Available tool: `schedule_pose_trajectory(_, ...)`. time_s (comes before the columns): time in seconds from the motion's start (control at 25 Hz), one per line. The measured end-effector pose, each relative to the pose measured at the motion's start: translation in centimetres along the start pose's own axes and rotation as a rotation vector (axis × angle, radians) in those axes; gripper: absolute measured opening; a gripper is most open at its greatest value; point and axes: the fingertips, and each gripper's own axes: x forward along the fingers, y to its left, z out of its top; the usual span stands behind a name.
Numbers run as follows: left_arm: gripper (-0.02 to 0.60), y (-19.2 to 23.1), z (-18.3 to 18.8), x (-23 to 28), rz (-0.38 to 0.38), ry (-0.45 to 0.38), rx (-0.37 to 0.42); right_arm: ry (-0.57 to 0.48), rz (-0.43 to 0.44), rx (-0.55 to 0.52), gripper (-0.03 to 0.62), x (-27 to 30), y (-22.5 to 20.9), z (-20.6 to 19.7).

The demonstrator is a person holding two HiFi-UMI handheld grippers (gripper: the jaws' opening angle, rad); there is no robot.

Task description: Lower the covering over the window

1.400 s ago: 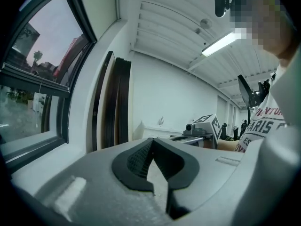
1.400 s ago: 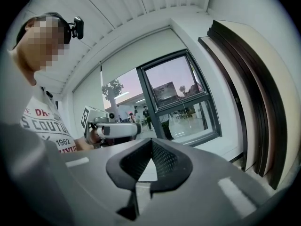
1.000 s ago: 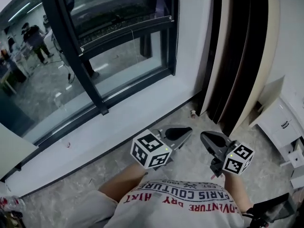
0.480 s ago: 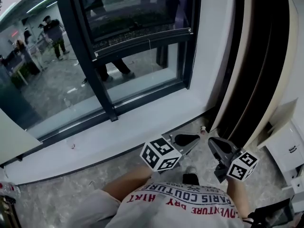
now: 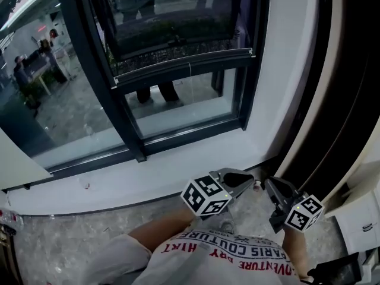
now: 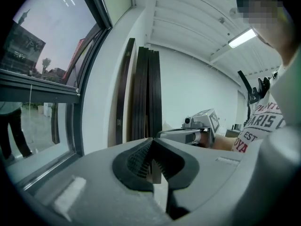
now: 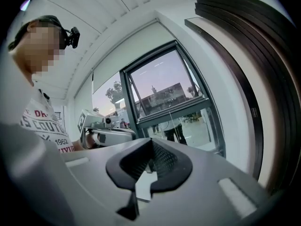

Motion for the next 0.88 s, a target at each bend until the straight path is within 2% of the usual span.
schedule_pose_trajectory(0.24, 0.002, 6.6, 4.4, 7.7, 0.038, -0.019, -0.013, -0.001, 0.018, -0.014, 0.003, 2.2, -10.0, 4.9)
schedule_pose_trajectory(0.44, 0.002, 10.2, 6.8, 12.3, 0.051, -0.047, -0.017, 0.001, 0.035, -0.044, 0.003, 3.8, -16.3, 7.6)
schedule_pose_trajectory(0.6, 0.002, 12.8, 7.6, 13.0, 0.079, -0.045, -0.009, 0.003, 0.067, -0.05, 0.003, 6.0, -18.0, 8.6)
schedule_pose_trajectory(0.88, 0.002, 19.2, 8.0, 12.4, 0.131, -0.071, -0.046, 0.046, 0.095, -0.049, 0.003, 11.0, -20.1, 7.9)
